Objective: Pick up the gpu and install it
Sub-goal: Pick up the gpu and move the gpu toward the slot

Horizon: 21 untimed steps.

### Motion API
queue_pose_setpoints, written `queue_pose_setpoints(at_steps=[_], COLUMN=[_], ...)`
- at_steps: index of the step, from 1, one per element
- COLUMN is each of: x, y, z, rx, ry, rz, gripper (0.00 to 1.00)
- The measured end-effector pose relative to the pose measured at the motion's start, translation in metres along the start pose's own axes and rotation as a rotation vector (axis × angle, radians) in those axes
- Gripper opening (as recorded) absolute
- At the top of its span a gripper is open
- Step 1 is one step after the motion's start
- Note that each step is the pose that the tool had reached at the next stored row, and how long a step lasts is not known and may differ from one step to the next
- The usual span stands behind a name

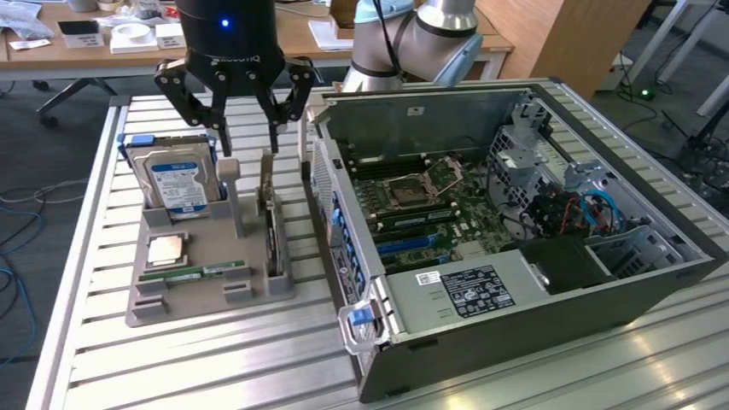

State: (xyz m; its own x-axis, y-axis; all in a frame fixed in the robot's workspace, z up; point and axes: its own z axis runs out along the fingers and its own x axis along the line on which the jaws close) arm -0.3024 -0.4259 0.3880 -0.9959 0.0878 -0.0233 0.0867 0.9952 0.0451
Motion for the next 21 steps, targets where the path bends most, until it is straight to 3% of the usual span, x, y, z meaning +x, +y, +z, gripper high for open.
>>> queue_pose_setpoints(at_steps=[21], x=[0.0002], y=[-0.0005], z=[0.01], rx=[-0.0001], ry=[0.0], rz=[0.0], gripper=[0.55])
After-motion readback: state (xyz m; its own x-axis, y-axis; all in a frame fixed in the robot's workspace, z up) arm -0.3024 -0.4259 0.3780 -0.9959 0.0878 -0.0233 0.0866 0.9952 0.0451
